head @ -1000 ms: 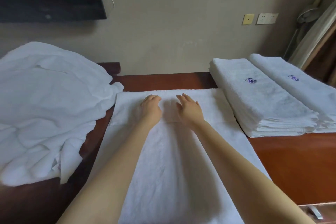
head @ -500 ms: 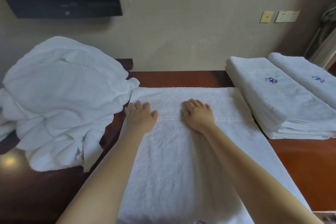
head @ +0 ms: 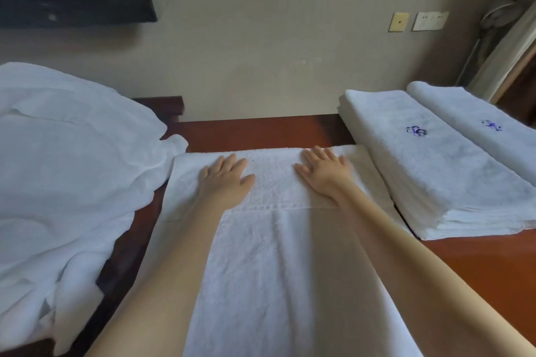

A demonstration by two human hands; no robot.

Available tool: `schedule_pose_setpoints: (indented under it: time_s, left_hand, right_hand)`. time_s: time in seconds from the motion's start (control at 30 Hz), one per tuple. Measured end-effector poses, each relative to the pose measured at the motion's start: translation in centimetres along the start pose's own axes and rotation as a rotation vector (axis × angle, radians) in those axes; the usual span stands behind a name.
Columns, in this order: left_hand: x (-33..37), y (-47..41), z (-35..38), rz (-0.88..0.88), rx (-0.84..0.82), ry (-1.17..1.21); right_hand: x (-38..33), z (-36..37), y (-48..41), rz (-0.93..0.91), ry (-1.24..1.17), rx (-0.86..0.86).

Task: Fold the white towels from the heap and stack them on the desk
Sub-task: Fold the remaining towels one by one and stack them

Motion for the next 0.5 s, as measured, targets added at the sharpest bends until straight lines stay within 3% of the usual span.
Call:
schedule_pose_setpoints:
  time_s: [0.1,0.23,0.33,0.4,0.5]
  left_hand:
    - [0.0,-0.2,0.2,0.019,0.042,-0.028]
    - [-0.1,-0.2,-0.1,0.011,0.055,-0.025]
    - [0.1,-0.5,-1.1,0.070,0.175,0.008]
    - [-0.1,-1.2,-0.7,0.097,0.134,0.033]
    - [-2.5,-2.6,0.0,-0.020,0.010,0.053]
  right_hand:
    - [2.9,-0.1,-1.1,0.087,-0.075,-0.002]
    - [3.0,-0.2,-1.3,0.072,-0.087,0.026]
    - [3.1,-0.1,-1.3,0.069,-0.092,0.018]
    - [3.1,-0.1,-1.3,0.065,-0.090,0.018]
    - [3.1,0.0,-1.3,0.063,-0.099,0.027]
Point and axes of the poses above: each hand's wrist, its own y-axis away from the middle knuckle, its own z-axis out of the palm, x = y × z, the point moved 7 cm from there along -y, towards the middle knuckle, and after that the axes turned 3 degrees about x, right-handed, at the moved point
